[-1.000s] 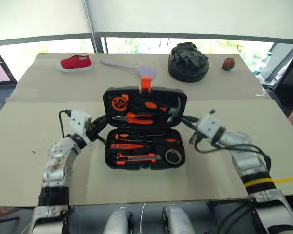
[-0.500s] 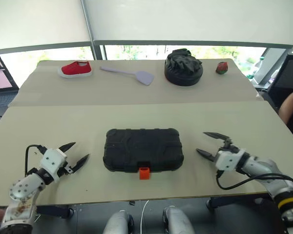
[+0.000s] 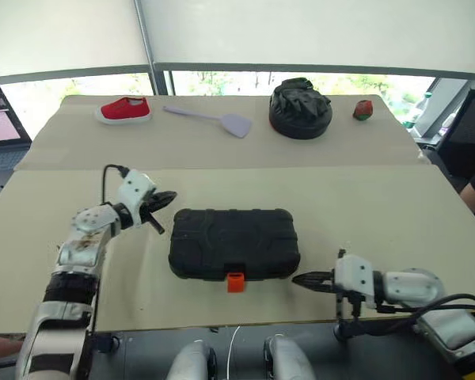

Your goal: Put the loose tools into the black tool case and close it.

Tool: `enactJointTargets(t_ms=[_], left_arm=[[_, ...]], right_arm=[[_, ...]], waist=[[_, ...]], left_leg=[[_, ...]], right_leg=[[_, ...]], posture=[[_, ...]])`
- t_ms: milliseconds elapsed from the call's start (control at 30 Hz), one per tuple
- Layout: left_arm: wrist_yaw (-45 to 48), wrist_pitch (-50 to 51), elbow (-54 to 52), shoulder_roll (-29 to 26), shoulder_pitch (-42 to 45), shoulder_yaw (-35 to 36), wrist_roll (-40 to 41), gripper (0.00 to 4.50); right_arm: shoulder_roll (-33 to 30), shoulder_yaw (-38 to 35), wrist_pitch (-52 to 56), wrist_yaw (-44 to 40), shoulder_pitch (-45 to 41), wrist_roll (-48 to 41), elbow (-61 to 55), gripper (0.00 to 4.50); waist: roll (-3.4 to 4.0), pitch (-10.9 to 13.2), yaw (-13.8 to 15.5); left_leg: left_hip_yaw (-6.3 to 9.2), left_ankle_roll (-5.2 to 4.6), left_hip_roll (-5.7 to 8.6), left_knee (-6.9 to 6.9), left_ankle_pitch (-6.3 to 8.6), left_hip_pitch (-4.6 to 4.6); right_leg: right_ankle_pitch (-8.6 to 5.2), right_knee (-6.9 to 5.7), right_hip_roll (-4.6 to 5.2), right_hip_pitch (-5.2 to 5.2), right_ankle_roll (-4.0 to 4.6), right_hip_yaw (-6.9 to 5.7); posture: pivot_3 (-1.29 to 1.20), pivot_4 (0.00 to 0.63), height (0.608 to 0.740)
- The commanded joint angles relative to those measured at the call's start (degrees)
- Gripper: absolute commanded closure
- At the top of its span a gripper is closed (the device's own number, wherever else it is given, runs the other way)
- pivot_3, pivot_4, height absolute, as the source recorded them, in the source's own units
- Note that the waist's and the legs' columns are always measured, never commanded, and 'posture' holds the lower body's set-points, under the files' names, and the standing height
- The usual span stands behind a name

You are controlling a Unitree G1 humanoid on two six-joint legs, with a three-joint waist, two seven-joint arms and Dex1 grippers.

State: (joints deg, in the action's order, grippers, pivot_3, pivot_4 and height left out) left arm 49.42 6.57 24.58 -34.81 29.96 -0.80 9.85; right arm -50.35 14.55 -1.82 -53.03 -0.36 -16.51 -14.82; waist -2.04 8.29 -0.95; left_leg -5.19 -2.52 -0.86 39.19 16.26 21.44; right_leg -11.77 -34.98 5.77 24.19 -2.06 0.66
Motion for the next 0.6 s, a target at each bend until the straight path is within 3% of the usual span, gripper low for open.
enactJointTargets(t_ms=[33, 267, 533, 600], left_arm=[[3.6, 2.9, 3.6, -0.9, 2.5, -1.7, -1.3, 4.5], [10.7, 6.5, 1.1, -1.8, -0.4, -0.2, 2.4, 4.5], [9.1, 11.7, -11.5, -2.7, -11.4, 5.9, 7.3, 4.5], [7.9, 15.7, -18.1, -2.3, -14.8, 9.8, 12.1, 4.5]], right_arm=[[1.8, 1.6, 5.6, 0.9, -1.7, 2.9, -3.2, 4.47], [10.1, 3.6, 9.1, 3.7, -7.2, 7.7, -0.5, 4.47], [19.7, 0.8, 5.8, 9.5, -17.7, 12.5, 12.9, 4.47], [20.8, 0.3, 3.2, 10.0, -20.4, 13.7, 17.0, 4.47]], waist=[[-0.03, 0.0, 0.1], [-0.07, 0.0, 0.0], [-0.07, 0.0, 0.0], [-0.06, 0.0, 0.1]], left_leg=[[0.02, 0.0, 0.0, 0.05, 0.0, 0.09], [0.24, -0.03, -0.11, 0.6, 0.06, 0.49], [0.22, 0.0, -0.28, 0.65, 0.05, 0.47], [0.22, 0.0, -0.26, 0.64, 0.05, 0.52]], right_leg=[[0.0, 0.0, -0.08, 0.06, 0.01, 0.0], [-0.01, -0.07, -0.27, 0.13, 0.02, -0.1], [0.03, -0.19, -0.28, 0.19, 0.08, -0.05], [0.03, -0.2, -0.24, 0.22, 0.08, -0.05]], posture=[[0.0, 0.15, 0.74], [0.0, 0.15, 0.74], [0.0, 0.15, 0.74], [0.0, 0.15, 0.74]])
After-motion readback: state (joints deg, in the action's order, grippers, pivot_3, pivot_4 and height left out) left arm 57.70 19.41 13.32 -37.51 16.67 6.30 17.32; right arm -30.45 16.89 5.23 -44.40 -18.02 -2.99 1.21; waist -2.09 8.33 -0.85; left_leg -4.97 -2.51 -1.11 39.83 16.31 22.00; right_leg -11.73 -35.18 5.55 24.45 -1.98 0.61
